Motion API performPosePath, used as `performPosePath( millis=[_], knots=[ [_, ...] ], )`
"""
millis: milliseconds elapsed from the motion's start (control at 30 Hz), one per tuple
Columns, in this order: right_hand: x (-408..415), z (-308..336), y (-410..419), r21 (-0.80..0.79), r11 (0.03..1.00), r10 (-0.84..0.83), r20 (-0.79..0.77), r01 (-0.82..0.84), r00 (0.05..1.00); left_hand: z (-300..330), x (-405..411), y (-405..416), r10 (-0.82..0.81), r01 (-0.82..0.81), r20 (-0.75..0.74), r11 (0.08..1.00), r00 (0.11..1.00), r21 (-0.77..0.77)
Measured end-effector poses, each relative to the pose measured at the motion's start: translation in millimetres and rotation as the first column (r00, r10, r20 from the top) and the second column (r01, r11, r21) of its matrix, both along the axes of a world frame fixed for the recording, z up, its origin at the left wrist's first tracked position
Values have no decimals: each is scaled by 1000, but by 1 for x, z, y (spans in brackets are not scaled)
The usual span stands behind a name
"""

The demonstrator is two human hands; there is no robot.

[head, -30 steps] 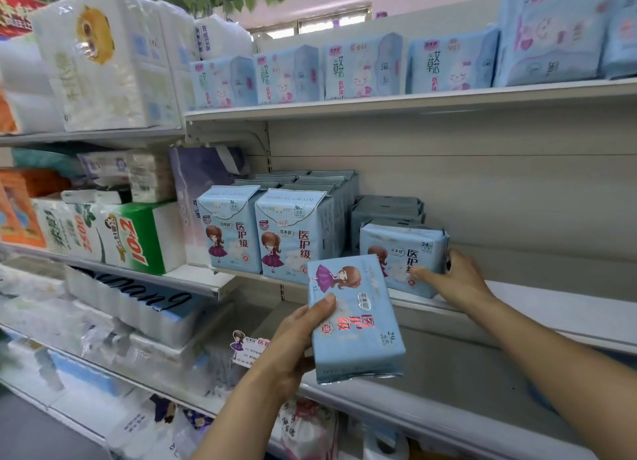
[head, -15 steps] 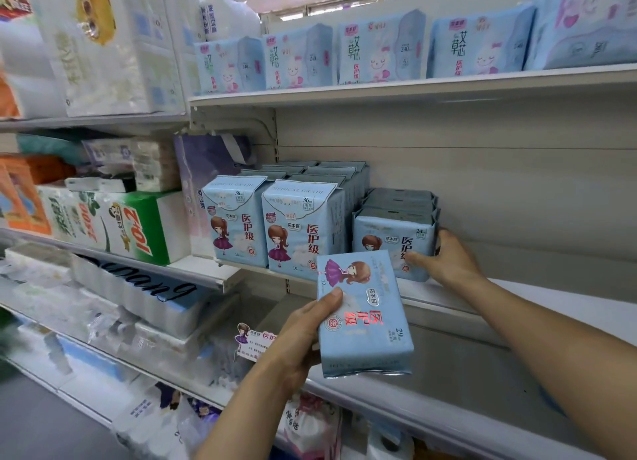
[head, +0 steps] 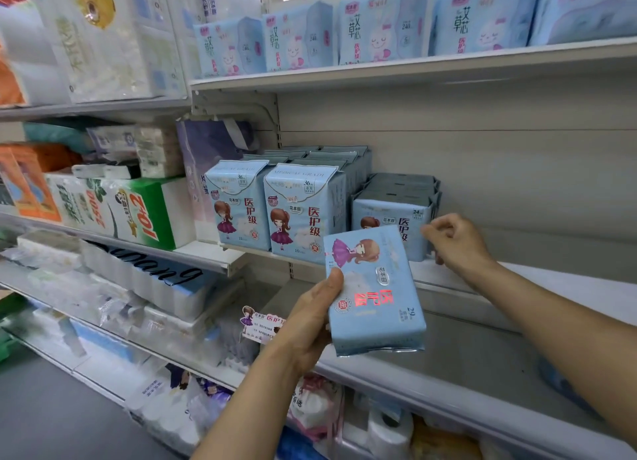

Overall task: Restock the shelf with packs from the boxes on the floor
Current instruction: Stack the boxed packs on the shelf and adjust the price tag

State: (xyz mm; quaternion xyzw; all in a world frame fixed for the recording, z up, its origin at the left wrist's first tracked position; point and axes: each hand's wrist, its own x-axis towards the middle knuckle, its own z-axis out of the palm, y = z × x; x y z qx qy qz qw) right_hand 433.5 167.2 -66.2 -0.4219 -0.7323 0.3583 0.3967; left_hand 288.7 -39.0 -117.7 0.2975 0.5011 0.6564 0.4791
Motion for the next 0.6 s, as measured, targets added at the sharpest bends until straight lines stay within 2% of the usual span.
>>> performPosePath(
  millis=[67,167,200,267,433,500,600],
  knots=[
    [8,3,-13,-165,968,178,-90,-191,980,-2,6,1,11,-13,27,998,1000,59],
    [22,11,-35,-466,760,440,-143,-453,886,-2,14,5,40,-55,107,987,993,148],
    [25,11,-38,-516,700,510,-124,-494,851,-2,17,6,52,-75,141,983,989,170],
    [32,8,-42,-548,642,594,-87,-536,800,-3,23,9,85,-122,190,973,978,196],
    [41,6,-50,-521,640,677,34,-565,735,-3,47,14,153,-210,281,960,947,186],
    [40,10,-52,-466,702,626,45,-538,778,0,56,15,166,-226,300,958,939,178],
    [38,22,-50,-323,810,533,58,-490,844,6,58,13,174,-202,227,973,958,110]
  ],
)
